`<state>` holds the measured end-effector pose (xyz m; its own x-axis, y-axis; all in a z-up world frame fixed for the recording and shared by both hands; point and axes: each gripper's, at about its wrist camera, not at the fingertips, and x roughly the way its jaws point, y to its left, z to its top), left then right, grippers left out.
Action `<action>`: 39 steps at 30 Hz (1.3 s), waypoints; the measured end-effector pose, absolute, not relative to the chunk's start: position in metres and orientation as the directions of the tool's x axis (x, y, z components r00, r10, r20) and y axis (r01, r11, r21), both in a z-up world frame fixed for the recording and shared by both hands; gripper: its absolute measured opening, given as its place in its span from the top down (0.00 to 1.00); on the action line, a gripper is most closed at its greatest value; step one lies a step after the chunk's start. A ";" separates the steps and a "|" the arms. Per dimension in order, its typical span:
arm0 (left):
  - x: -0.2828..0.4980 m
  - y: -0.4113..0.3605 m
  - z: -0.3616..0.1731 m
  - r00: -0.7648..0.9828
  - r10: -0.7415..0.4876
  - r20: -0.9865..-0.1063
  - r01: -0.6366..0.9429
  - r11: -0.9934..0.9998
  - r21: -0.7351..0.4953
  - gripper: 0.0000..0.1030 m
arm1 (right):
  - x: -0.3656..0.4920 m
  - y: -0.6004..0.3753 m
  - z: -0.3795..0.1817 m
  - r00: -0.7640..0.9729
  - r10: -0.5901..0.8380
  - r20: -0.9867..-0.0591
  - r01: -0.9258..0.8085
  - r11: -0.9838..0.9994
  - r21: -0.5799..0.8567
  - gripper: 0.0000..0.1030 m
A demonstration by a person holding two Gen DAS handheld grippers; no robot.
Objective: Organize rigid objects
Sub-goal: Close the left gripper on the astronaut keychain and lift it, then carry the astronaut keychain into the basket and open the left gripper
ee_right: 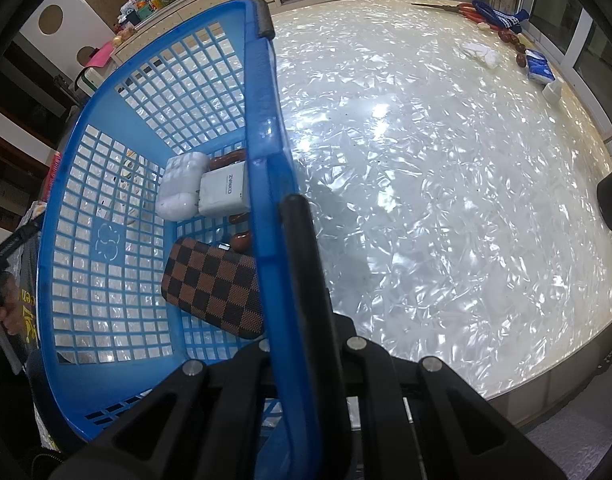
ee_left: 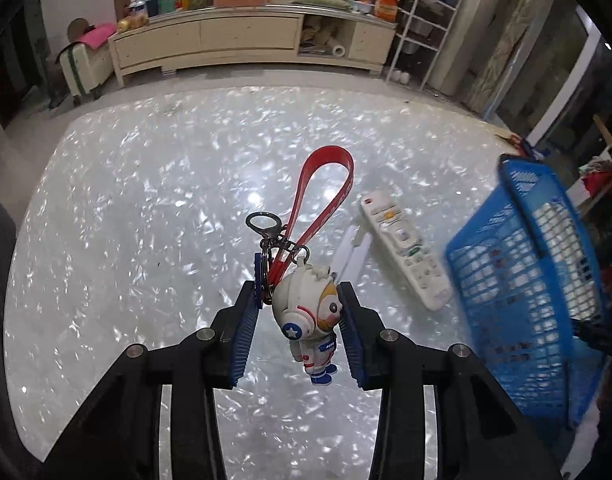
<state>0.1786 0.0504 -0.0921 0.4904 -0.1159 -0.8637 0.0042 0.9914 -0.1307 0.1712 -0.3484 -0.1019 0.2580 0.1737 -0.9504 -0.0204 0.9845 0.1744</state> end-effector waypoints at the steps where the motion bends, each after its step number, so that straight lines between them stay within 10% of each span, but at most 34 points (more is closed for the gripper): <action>1: 0.178 0.049 -0.085 0.497 -0.111 -0.861 0.017 0.993 -0.119 0.58 | 0.171 -0.348 -0.102 0.258 0.173 -0.950 -0.020 0.985 0.174 0.94; 23: 0.130 -0.045 0.023 0.635 -0.180 -0.751 0.383 0.918 0.104 0.58 | 0.169 -0.346 -0.103 0.258 0.171 -0.951 -0.033 0.985 0.169 0.94; 39: 0.152 -0.161 -0.014 0.526 -0.330 -0.784 0.704 0.686 0.185 0.58 | 0.170 -0.348 -0.102 0.261 0.176 -0.949 -0.033 0.984 0.174 0.94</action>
<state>0.1525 -0.1605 -0.0137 0.5263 -0.3296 -0.7838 0.7043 0.6855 0.1846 0.1696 -0.3476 -0.1023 0.2607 0.1762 -0.9492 -0.0333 0.9843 0.1735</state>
